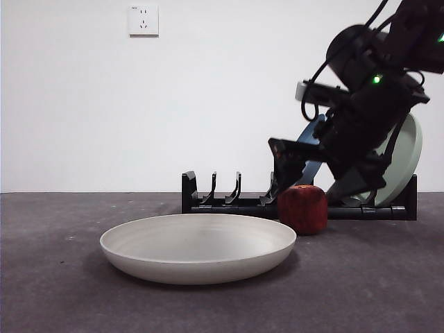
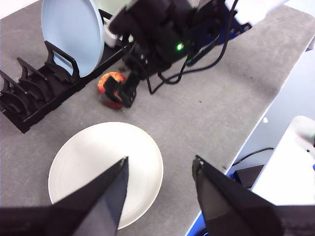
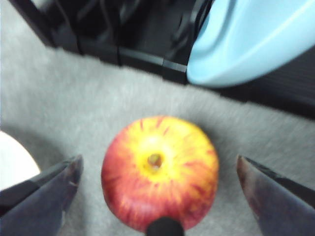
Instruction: Take the yellow plate from the plate rack,put the plate on the table,take the apple from the table,put the apple in the plate
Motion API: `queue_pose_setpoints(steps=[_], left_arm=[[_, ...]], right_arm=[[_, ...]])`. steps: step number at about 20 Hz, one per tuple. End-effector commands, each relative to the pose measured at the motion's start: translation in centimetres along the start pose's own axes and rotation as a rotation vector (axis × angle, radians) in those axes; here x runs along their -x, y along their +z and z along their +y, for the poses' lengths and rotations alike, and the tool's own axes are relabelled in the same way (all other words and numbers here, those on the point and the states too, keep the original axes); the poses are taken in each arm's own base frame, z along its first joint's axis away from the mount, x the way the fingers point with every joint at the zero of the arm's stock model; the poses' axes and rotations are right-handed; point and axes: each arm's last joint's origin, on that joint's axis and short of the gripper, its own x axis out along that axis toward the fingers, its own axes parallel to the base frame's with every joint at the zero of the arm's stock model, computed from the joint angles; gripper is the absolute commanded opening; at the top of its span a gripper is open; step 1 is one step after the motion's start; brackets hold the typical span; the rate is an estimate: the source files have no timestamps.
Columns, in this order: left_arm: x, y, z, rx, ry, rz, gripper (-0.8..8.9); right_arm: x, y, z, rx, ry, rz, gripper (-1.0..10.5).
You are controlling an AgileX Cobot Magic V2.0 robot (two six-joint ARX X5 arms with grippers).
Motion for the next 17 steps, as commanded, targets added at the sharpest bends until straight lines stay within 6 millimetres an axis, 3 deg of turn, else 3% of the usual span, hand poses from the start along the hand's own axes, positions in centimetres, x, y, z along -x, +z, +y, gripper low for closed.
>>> queue_pose_setpoints(steps=[1, 4, 7, 10, 17], left_arm=[[-0.07, -0.12, -0.06, 0.009, -0.001, 0.004, 2.20], [-0.07, -0.15, -0.05, 0.008, 0.001, 0.007, 2.20], [-0.07, -0.18, -0.04, 0.007, 0.004, 0.010, 2.20], [-0.07, -0.18, -0.04, 0.007, 0.004, 0.010, 2.20], [-0.07, -0.19, -0.04, 0.007, 0.004, 0.011, 2.19]], right_arm=[[-0.92, -0.42, 0.00, -0.009, 0.001, 0.009, 7.2], [-1.21, -0.42, 0.01, -0.035, 0.002, -0.005, 7.0], [-1.25, -0.59, -0.02, -0.039, 0.001, 0.010, 4.8], [-1.35, -0.82, -0.03, -0.040, -0.001, 0.028, 3.8], [-1.35, -0.74, -0.02, -0.040, 0.001, 0.020, 0.2]])
